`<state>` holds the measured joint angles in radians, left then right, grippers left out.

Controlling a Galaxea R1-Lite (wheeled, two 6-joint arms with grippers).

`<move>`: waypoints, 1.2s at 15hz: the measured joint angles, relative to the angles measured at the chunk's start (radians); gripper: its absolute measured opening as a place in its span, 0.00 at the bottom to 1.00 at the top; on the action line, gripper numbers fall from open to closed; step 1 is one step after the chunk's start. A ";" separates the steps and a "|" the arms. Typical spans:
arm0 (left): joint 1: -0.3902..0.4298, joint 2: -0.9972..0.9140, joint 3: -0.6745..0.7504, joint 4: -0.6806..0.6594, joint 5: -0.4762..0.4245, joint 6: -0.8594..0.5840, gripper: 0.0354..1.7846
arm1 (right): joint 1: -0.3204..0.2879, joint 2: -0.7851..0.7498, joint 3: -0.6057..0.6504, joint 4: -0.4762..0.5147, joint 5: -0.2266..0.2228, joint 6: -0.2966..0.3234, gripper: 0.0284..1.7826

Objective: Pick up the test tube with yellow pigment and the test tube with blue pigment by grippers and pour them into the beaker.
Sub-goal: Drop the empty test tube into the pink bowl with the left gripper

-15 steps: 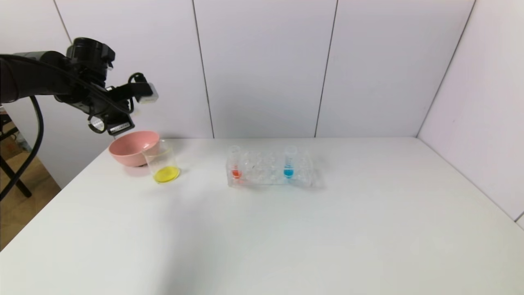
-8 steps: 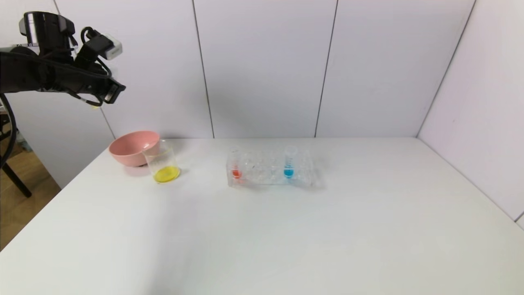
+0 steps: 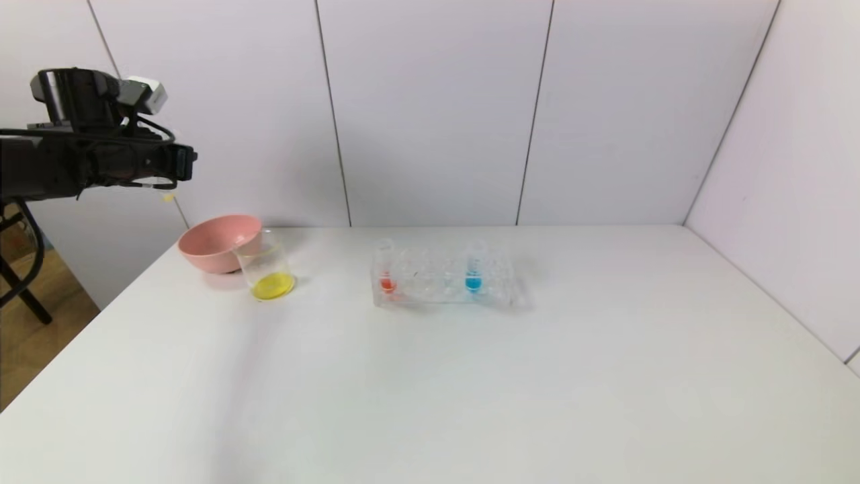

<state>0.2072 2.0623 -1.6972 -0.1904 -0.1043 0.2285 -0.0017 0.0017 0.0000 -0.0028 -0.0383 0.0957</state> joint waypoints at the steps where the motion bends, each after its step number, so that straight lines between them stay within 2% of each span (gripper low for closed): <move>1: 0.003 0.001 0.052 -0.077 0.000 -0.041 0.29 | 0.000 0.000 0.000 0.000 0.000 0.000 0.96; 5: 0.003 0.031 0.185 -0.344 -0.001 -0.126 0.29 | 0.000 0.000 0.000 0.000 0.000 0.000 0.96; 11: -0.001 0.106 0.232 -0.486 -0.012 -0.211 0.29 | 0.000 0.000 0.000 0.000 0.000 0.000 0.96; 18: -0.014 0.187 0.216 -0.520 -0.007 -0.234 0.29 | 0.000 0.000 0.000 0.000 0.000 0.000 0.96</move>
<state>0.1928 2.2489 -1.4813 -0.7109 -0.1115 -0.0051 -0.0017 0.0017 0.0000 -0.0032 -0.0383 0.0962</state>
